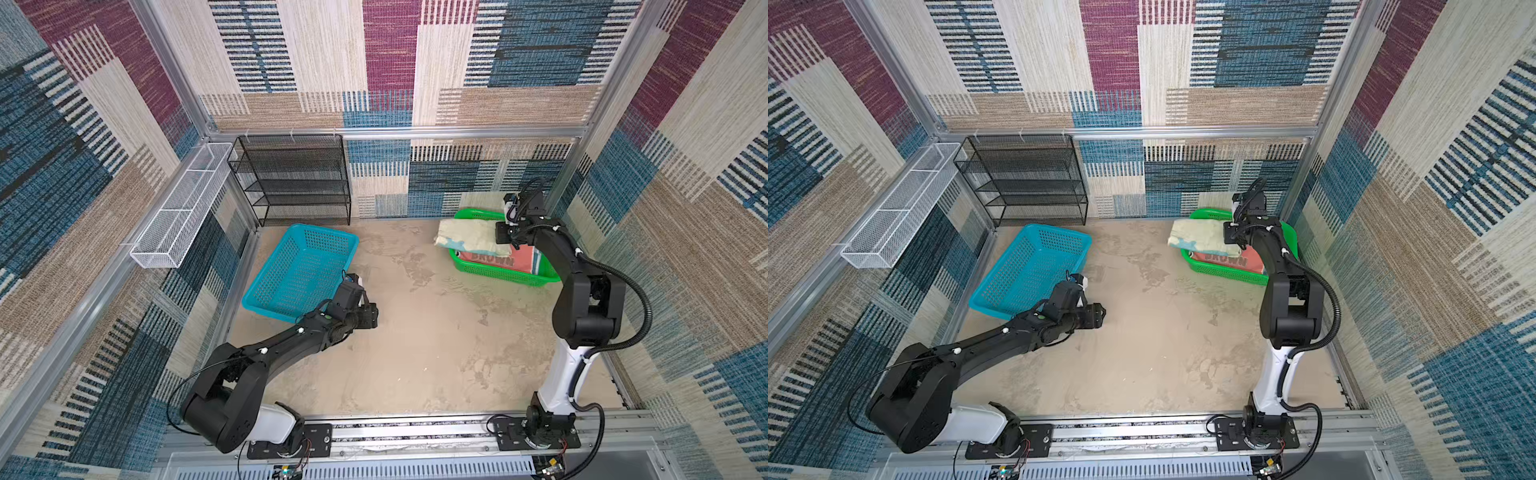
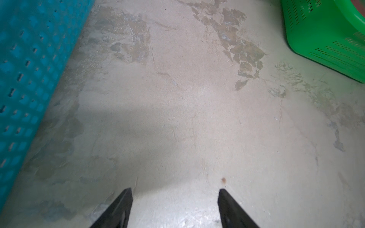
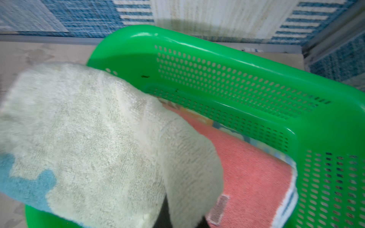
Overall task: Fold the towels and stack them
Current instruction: 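Open the right gripper over the basket and draw it back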
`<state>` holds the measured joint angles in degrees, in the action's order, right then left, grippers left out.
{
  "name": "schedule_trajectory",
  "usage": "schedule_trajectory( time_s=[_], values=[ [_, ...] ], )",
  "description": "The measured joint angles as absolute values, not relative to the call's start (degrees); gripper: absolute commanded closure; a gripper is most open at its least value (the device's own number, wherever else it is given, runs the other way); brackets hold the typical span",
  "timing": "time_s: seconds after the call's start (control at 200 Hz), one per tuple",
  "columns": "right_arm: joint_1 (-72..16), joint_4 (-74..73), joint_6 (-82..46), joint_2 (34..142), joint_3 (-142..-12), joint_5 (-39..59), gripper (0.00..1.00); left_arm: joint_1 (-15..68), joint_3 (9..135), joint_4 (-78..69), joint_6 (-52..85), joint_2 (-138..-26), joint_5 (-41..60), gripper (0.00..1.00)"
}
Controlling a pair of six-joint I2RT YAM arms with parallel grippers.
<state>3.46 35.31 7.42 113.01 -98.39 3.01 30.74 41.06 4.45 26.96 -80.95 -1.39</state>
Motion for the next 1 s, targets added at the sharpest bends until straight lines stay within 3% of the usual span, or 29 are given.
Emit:
schedule_trajectory(
  time_s=[0.215, 0.331, 0.371, 0.436, 0.511, 0.621, 0.806, 1.002],
  values=[
    [5.8, 35.9, 8.0, 113.9, -97.2, -1.8, 1.00, 30.7, 41.1, 5.8, 26.8, -80.6, -2.7, 0.27],
    [5.9, 35.9, 8.0, 114.8, -97.1, -4.6, 0.94, 30.7, 41.1, 6.1, 26.7, -80.6, -2.7, 0.27],
    [5.9, 35.9, 8.0, 115.2, -97.1, -5.7, 0.84, 30.7, 41.1, 6.2, 26.6, -80.6, -2.7, 0.27],
    [5.8, 35.9, 7.8, 116.0, -97.1, -7.5, 0.58, 30.7, 41.0, 6.4, 26.6, -80.4, -2.9, 0.27],
    [6.0, 35.9, 7.7, 116.5, -96.6, -10.5, 0.38, 30.7, 41.0, 6.4, 26.6, -79.9, -2.9, 0.27],
    [6.0, 35.3, 7.3, 116.4, -95.3, -14.0, 0.01, 30.7, 40.5, 6.7, 26.5, -79.5, -3.1, 0.27],
    [6.1, 33.5, 5.8, 111.9, -92.5, -15.1, 0.00, 30.7, 40.1, 7.5, 26.3, -78.4, -4.2, 0.25],
    [5.9, 25.3, 3.7, 100.6, -81.8, -8.5, 0.00, 30.6, 40.1, 9.5, 24.8, -75.3, -7.5, 0.23]
  ],
)
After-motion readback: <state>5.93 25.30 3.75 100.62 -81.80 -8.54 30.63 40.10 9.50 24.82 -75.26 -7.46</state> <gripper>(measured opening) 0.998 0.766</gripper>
